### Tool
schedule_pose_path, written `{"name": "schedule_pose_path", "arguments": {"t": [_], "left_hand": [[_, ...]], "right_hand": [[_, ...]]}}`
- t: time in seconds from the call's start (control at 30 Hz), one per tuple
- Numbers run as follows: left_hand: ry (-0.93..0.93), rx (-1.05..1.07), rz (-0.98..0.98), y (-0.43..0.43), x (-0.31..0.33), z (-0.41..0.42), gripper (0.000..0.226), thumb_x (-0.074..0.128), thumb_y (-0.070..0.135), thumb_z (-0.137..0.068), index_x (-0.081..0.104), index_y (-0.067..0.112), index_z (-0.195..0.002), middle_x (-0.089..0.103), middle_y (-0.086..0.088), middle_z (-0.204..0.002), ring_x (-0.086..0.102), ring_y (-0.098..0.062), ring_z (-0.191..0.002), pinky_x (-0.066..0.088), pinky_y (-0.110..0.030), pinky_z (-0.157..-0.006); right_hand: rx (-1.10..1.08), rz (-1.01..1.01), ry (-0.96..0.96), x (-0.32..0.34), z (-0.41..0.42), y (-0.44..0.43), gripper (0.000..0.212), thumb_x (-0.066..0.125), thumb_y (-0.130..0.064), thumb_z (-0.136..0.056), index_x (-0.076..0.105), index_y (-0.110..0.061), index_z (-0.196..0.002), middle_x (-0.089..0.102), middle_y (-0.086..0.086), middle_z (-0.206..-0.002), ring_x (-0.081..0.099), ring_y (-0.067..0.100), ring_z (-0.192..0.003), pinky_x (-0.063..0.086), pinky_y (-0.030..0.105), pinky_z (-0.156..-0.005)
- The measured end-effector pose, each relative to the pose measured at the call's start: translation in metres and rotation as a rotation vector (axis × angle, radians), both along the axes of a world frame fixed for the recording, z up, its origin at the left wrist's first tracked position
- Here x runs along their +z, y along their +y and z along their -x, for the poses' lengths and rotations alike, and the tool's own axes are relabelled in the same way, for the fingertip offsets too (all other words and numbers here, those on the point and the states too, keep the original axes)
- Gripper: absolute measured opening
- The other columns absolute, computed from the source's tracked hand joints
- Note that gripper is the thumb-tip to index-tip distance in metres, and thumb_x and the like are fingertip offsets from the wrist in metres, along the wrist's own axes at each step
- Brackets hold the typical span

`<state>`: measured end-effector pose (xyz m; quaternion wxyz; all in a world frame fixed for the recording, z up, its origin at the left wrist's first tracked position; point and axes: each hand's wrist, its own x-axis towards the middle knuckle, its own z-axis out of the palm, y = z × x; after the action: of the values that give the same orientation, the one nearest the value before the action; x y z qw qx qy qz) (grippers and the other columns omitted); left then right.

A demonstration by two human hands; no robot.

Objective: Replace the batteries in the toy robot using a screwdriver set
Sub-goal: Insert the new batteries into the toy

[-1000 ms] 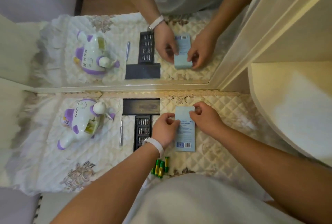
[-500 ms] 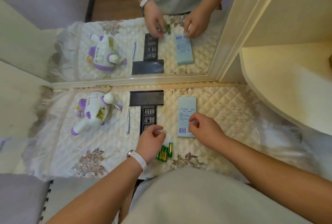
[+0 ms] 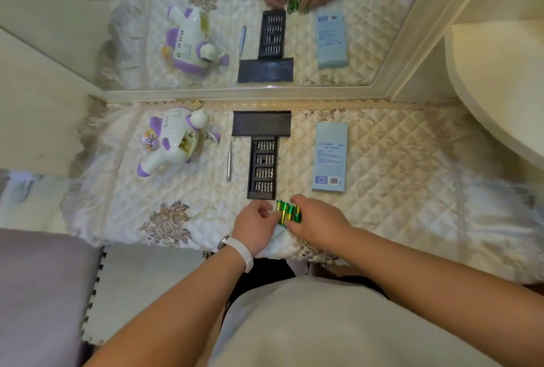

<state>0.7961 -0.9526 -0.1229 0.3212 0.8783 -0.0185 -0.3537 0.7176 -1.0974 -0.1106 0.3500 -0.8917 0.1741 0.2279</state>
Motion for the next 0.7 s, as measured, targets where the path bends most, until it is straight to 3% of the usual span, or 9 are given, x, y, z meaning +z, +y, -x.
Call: {"name": "schedule_pose_path", "arguments": {"t": [0.07, 0.33, 0.5, 0.6, 0.7], "left_hand": [[0.013, -0.046, -0.008, 0.000, -0.001, -0.001, 0.011, 0.073, 0.022, -0.087, 0.064, 0.017, -0.093, 0.064, 0.003, -0.082, 0.058, -0.009, -0.074, 0.042, -0.014, -0.064], [0.053, -0.115, -0.054, -0.002, -0.002, -0.003, 0.013, 0.072, 0.018, -0.087, 0.060, 0.016, -0.091, 0.057, 0.006, -0.073, 0.055, -0.009, -0.068, 0.040, -0.016, -0.061], [0.038, -0.131, -0.056, 0.000, 0.002, -0.001, 0.010, 0.069, 0.017, -0.089, 0.059, 0.017, -0.091, 0.058, 0.006, -0.076, 0.053, -0.005, -0.068, 0.037, -0.013, -0.060], [0.034, -0.138, -0.041, 0.002, 0.008, 0.000, 0.008, 0.066, 0.016, -0.092, 0.058, 0.016, -0.094, 0.058, 0.004, -0.079, 0.054, -0.008, -0.072, 0.039, -0.014, -0.062], [0.015, -0.143, -0.017, 0.007, 0.017, 0.000, 0.006, 0.062, 0.017, -0.094, 0.057, 0.017, -0.095, 0.060, 0.006, -0.083, 0.057, -0.012, -0.077, 0.041, -0.017, -0.066]], "right_hand": [[0.021, 0.029, 0.006, -0.003, -0.003, 0.005, 0.053, 0.056, -0.049, -0.087, 0.043, -0.023, -0.131, 0.063, 0.003, -0.104, 0.062, 0.024, -0.090, 0.053, 0.038, -0.075], [-0.007, 0.084, -0.009, -0.005, -0.007, 0.016, 0.039, 0.056, -0.041, -0.086, 0.049, -0.022, -0.119, 0.063, 0.003, -0.100, 0.062, 0.026, -0.087, 0.052, 0.036, -0.071], [-0.096, 0.000, -0.069, -0.005, -0.004, 0.020, 0.033, 0.063, -0.037, -0.086, 0.052, -0.021, -0.113, 0.054, -0.001, -0.108, 0.057, 0.022, -0.090, 0.051, 0.040, -0.076], [-0.124, -0.062, -0.100, 0.000, -0.005, 0.018, 0.023, 0.065, -0.035, -0.086, 0.052, -0.021, -0.101, 0.047, -0.005, -0.099, 0.053, 0.017, -0.080, 0.050, 0.040, -0.073], [-0.172, -0.134, -0.090, 0.010, -0.008, 0.016, 0.016, 0.064, -0.029, -0.087, 0.050, -0.022, -0.089, 0.053, -0.005, -0.091, 0.056, 0.017, -0.071, 0.052, 0.040, -0.069]]}}
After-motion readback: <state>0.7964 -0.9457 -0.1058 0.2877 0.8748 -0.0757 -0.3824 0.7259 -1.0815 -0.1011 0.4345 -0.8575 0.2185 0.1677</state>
